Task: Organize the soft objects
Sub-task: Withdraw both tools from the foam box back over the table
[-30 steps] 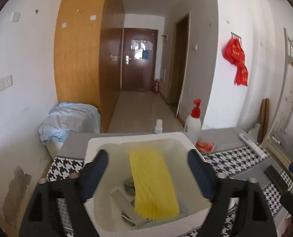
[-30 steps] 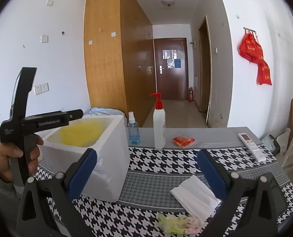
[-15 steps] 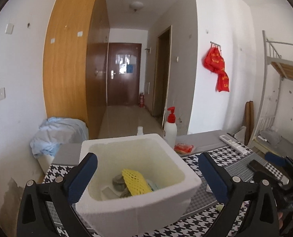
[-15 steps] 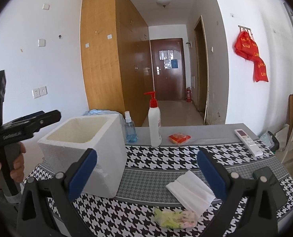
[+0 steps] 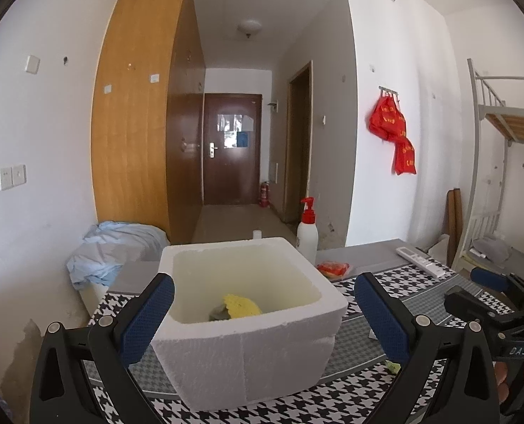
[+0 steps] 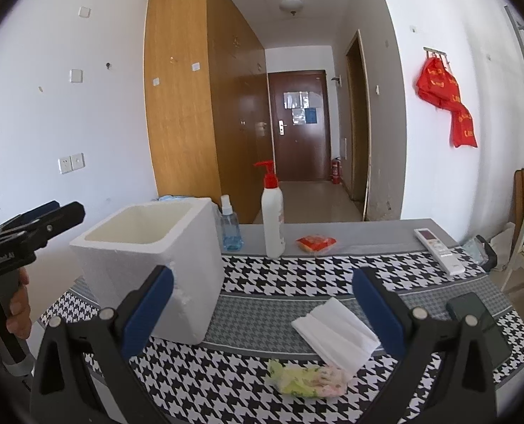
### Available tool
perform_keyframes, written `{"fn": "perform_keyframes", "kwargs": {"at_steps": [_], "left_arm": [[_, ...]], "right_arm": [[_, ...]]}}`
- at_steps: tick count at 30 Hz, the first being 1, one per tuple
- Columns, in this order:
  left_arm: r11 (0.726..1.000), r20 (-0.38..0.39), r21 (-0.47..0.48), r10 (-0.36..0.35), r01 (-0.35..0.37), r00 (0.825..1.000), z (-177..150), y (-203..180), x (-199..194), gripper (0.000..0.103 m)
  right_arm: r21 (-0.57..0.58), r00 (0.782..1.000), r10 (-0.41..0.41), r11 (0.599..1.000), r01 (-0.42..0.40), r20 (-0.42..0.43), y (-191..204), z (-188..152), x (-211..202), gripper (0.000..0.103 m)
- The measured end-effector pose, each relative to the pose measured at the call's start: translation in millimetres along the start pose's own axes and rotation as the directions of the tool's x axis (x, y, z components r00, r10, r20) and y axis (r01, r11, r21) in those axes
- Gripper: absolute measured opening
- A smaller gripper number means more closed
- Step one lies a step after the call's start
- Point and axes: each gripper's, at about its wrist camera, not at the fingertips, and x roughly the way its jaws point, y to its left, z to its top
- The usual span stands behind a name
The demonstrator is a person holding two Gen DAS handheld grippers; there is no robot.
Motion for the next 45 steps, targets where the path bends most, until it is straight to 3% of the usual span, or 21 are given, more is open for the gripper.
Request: {"fn": "perform_keyframes", "kwargs": {"at_steps": [13,30,37,45], "left_arm": [[0.999,0.01,0.038,-0.01,0.009,1.0,-15.6,-16.4,-10.2,0.102],[0.998,-0.01,-0.001,-0.063,0.063,0.998,-19.4,-29.1,-16.0,0.102],[0.995,-0.043,-0.008,-0.103,0.103,0.994,-20.7,-43.8,-12.0,0.102],[0.995,-0.058,0.01,-0.101,0.102,0.993,-25.7,-63.5,-0.9,0.102]], "right_arm": [[-0.012,1.0,-0.023,1.0,0.023,-0.011,-5.4,-6.1,-4.9,0.102],[-0.014,0.999,-0.031,0.999,0.031,-0.008,-10.0,-5.1,-20.9,0.102],[-0.008,0.999,-0.032,0.999,0.032,-0.033,-19.2,-3.3,-18.1,0.102],[-0.022,0.997,-0.055,0.998,0.053,-0.054,-29.7,-4.9,-11.5,0.102]]}}
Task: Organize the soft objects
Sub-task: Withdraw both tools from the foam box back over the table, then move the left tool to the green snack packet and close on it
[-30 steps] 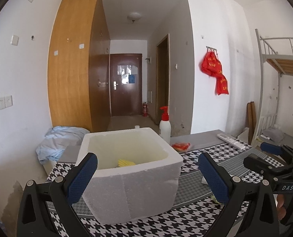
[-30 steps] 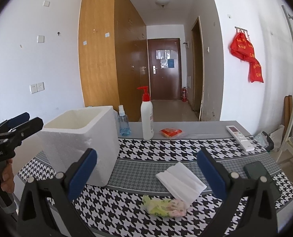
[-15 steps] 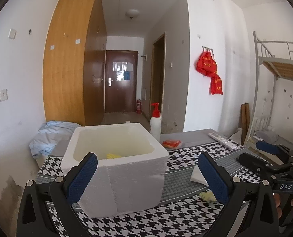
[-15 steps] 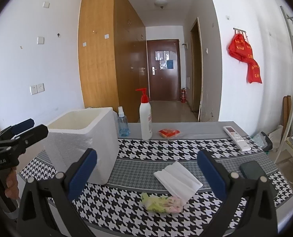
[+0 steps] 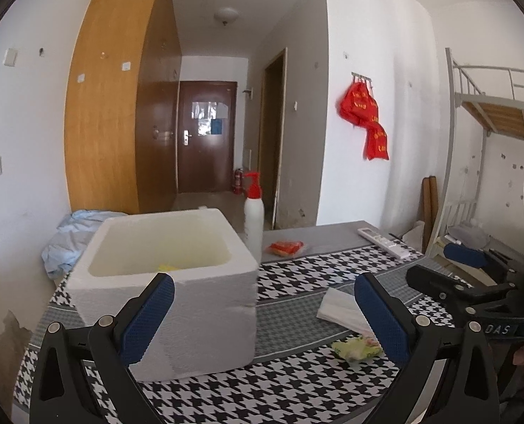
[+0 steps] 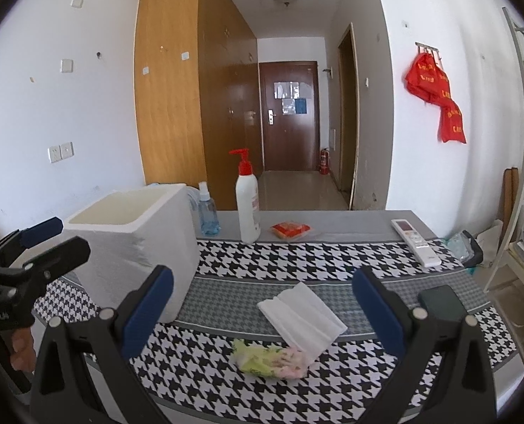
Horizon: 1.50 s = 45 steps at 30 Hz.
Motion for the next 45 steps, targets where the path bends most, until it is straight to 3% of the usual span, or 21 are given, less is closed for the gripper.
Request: {"fn": "perform_keyframes", "kwargs": {"at_steps": [11,28,37,45], "left_arm": [[1.0,-0.033,0.005,-0.03,0.03,0.999,-9.8,-9.5,15.9,0.102],[0.988,-0.131,0.026,-0.146,0.151,0.981,-20.1,-34.7,49.4,0.102],[0.973,-0.197,0.075,-0.202,0.22,0.959,-33.8,-53.1,68.3,0.102],[0.955,-0.282,0.078,-0.253,0.285,0.926,-45.3,-62.7,88.5,0.102]], "right_arm": [[0.006,1.0,-0.021,1.0,0.021,-0.021,-22.9,-9.9,0.8,0.102],[0.011,0.994,-0.09,0.996,0.091,-0.057,-47.9,-19.6,4.5,0.102],[0.052,0.992,-0.088,0.994,0.093,-0.087,-64.5,-28.7,12.3,0.102],[0.056,0.991,-0.079,0.995,0.086,-0.112,-70.0,-34.0,22.2,0.102]]}}
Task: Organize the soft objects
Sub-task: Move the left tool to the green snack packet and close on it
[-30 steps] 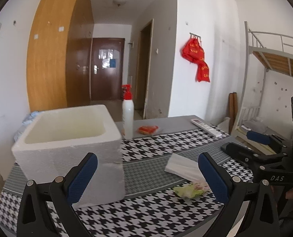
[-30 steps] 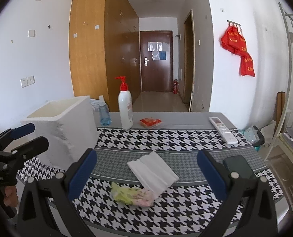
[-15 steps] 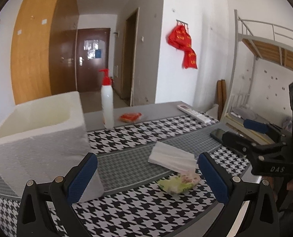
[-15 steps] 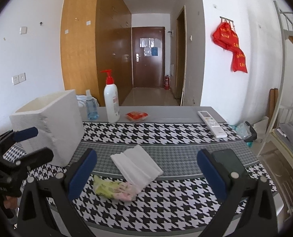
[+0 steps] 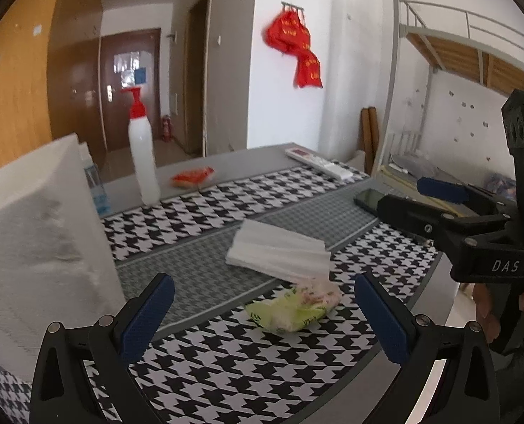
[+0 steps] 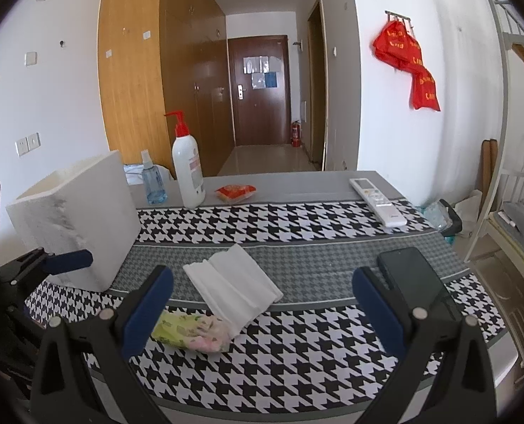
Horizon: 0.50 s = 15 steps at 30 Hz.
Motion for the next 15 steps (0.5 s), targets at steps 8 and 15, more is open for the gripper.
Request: {"fn": "perform_keyframes", "kwargs": {"at_steps": [8,15], "left_arm": [[0.998,-0.073,0.025,-0.048,0.05,0.996,-2.0,1.5,21.4,0.102],[0.989,-0.164,0.093,-0.097,0.113,0.982,-3.3,-10.0,37.5,0.102]], "right_arm": [[0.01,0.999,-0.002,1.0,0.002,-0.041,-8.3,-7.7,12.3,0.102],[0.026,0.998,0.0,1.0,0.002,-0.062,-13.0,-11.8,17.9,0.102]]}}
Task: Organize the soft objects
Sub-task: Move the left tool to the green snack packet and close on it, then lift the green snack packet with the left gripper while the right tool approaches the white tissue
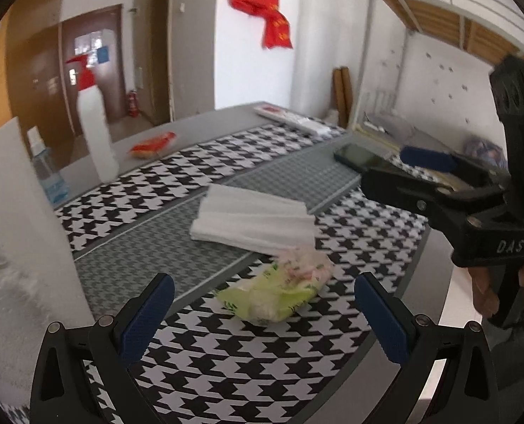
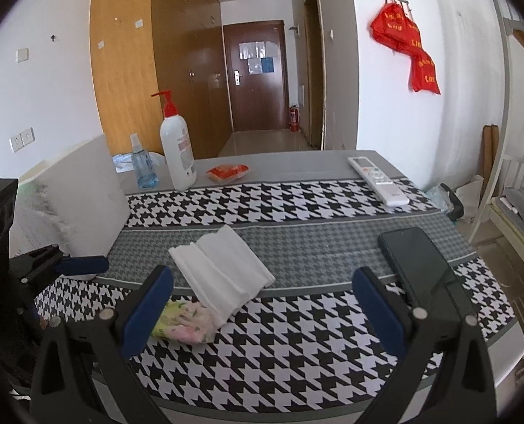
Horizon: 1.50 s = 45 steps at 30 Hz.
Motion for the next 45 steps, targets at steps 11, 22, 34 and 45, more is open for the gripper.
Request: {"fn": "perform_keyframes", "kwargs": {"at_steps": [11,22,34,45], "left_arm": [[0.997,-0.044,0.052,-0.049,0.051,0.998,3.6,3.6,27.9,0.088],[0.991,-0.131,0.046,-0.116,0.123,0.985,-2.3,3.4,47.4,0.063],[0.998,-0.102,0.007,-0.059,0.06,0.993,-8.4,9.0,32.9,0.041],[0.992,-0.041,-0.116,0.039,-0.043,0.998,-12.3,27.0,2.0,0.041]], "right_arm": [[-0.003,1.0,-0.011,1.0,0.011,-0.011,-4.5,2.3,2.0,0.102],[-0.003,1.0,-0.004,1.0,0.004,-0.029,-2.6,2.1,9.9,0.102],[-0.01,0.998,0.017,1.0,-0.017,-0.059,0.3,0.9,20.2,0.102],[-0.052,0.991,0.072,0.996,-0.078,-0.109,21.0,-0.1,39.7,0.102]]}}
